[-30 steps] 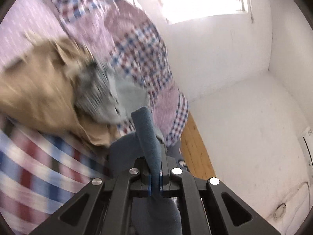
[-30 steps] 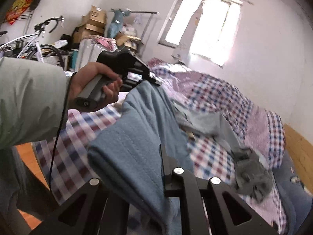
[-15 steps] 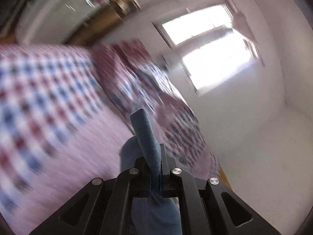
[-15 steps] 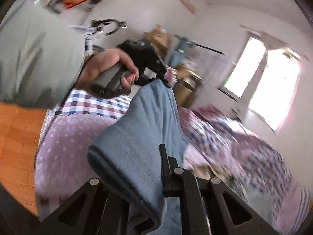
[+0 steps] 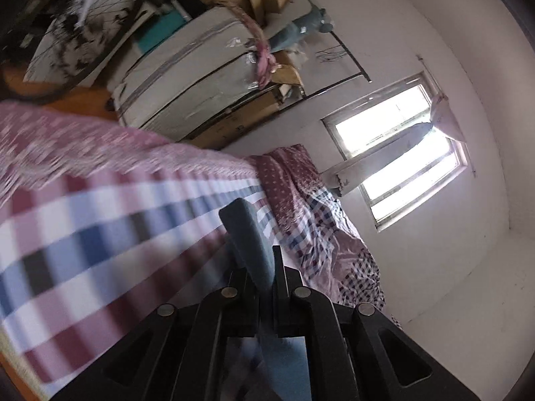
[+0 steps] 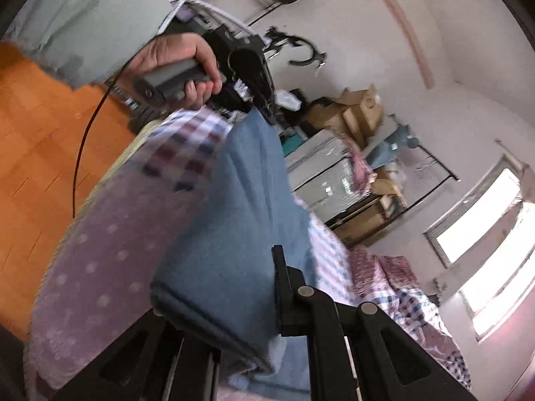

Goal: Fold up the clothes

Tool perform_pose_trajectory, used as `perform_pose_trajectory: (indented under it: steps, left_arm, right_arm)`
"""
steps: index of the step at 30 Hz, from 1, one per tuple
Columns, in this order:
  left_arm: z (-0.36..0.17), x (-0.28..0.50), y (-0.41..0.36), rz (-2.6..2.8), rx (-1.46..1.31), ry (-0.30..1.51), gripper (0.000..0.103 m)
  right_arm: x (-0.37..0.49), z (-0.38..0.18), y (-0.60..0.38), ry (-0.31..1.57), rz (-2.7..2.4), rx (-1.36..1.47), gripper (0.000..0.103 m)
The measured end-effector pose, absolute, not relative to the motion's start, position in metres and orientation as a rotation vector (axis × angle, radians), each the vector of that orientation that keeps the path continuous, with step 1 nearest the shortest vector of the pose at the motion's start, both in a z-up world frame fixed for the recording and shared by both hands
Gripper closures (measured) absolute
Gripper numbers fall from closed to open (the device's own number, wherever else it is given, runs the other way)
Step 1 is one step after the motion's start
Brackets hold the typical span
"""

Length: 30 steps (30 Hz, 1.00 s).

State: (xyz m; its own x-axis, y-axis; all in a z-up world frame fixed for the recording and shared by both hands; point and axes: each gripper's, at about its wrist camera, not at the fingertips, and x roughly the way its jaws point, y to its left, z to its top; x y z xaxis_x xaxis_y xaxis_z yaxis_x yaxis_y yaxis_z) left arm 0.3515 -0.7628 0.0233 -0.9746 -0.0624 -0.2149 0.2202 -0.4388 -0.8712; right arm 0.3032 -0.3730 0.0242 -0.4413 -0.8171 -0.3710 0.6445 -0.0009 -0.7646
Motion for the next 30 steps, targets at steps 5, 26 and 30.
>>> perform_pose_trajectory:
  steps: [5, 26, 30]
  left_arm:
    - [-0.002, 0.373, -0.758, -2.431, 0.258, 1.617, 0.099]
    - [0.147, 0.396, -0.631, -2.716, 0.119, 1.327, 0.0]
    - [0.19, 0.352, -0.556, -2.884, 0.202, 1.191, 0.0]
  right_arm:
    - [0.31, 0.012, -0.362, 1.168, -1.617, -0.101, 0.094]
    - [0.276, 0.139, -0.104, 0.655, -1.987, 0.172, 0.022]
    - [0.252, 0.163, -0.05, 0.552, -2.092, 0.191, 0.013]
